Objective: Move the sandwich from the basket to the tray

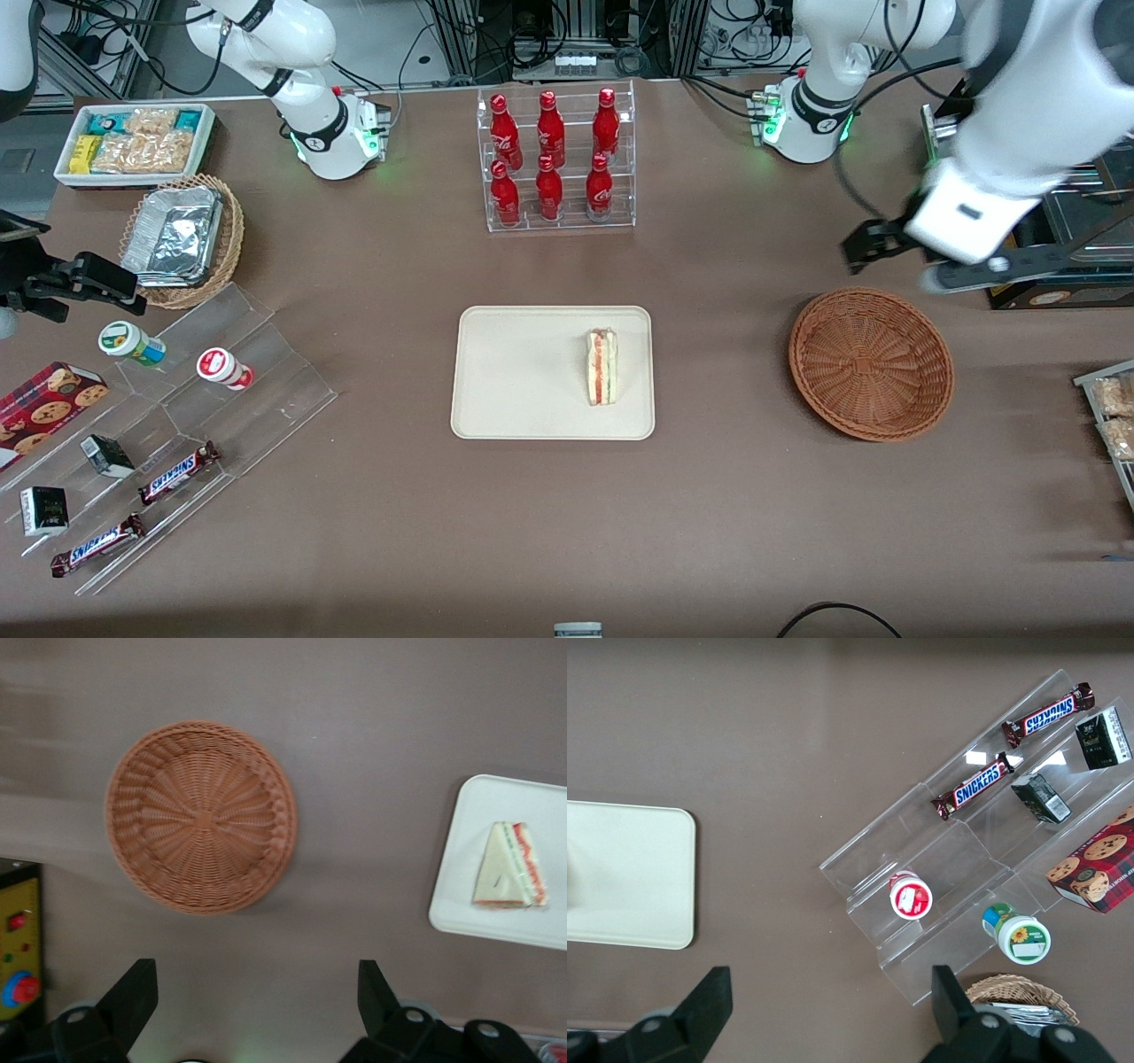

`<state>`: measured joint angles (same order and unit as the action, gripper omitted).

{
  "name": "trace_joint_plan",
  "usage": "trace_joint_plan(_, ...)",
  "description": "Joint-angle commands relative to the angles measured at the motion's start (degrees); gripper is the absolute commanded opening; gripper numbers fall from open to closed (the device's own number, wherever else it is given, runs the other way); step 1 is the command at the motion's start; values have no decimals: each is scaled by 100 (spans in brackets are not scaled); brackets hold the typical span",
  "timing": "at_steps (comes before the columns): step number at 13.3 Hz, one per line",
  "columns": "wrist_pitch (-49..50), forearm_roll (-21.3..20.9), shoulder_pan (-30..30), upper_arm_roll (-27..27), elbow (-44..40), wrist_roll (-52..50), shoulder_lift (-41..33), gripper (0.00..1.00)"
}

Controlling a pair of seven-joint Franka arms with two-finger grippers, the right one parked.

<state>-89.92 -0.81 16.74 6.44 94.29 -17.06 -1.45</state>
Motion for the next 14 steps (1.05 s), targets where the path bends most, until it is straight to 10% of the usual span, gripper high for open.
trace_joint_plan(1,141,221,-678,-143,160,929,-311,100)
trace_joint_plan(5,387,275,-1733,-668,125,1766,-426,100)
trace_joint_plan(14,387,204,-1568,-1004,-297,1513,-189,100)
